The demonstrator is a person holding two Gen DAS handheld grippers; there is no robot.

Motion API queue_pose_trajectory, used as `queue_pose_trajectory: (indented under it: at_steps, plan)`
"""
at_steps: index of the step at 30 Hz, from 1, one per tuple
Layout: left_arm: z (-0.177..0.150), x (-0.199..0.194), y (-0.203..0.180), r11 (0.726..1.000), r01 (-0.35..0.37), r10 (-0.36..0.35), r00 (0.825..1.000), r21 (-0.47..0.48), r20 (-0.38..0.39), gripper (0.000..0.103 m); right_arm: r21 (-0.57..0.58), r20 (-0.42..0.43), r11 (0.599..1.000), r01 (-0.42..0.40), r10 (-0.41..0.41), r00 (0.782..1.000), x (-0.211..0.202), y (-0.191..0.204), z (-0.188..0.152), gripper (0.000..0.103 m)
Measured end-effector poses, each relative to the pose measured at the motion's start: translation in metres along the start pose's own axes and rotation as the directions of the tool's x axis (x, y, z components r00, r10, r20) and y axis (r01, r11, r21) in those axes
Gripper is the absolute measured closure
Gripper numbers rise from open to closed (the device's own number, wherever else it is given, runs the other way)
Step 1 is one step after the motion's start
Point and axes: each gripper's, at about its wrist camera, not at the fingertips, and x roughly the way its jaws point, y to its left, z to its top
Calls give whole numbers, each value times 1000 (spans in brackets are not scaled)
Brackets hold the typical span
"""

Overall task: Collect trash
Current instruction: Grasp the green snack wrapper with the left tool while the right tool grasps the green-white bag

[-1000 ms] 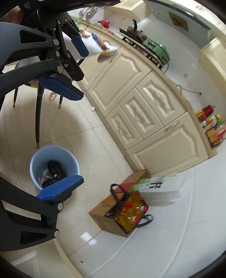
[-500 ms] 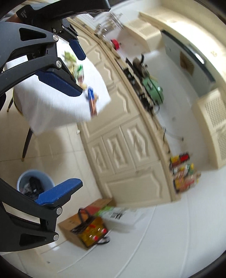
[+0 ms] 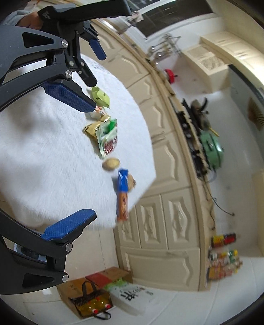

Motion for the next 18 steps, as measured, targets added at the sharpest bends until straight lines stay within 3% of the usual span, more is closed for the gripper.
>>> queue_pose_trajectory:
  at_steps: [8, 15, 16, 17, 18]
  plan:
    - [5, 55, 50, 992, -6, -11, 990, -122, -140, 2, -73, -98, 997, -8, 1, 995, 74, 31, 7, 5]
    - [32, 104, 56, 992, 28, -50, 981, -119, -187, 3, -123, -133, 992, -18, 1, 991, 114, 47, 16, 5]
    - [37, 114, 63, 992, 25, -47, 981, -120, -187, 5, -130, -137, 991, -20, 2, 991, 118, 48, 16, 5]
    - [47, 129, 67, 992, 19, -42, 980, -121, -196, 15, -141, -142, 990, -25, 5, 990, 122, 51, 17, 5]
    - [48, 135, 70, 992, 20, -46, 978, -125, -205, 34, -151, -146, 988, -27, 5, 989, 127, 54, 16, 5]
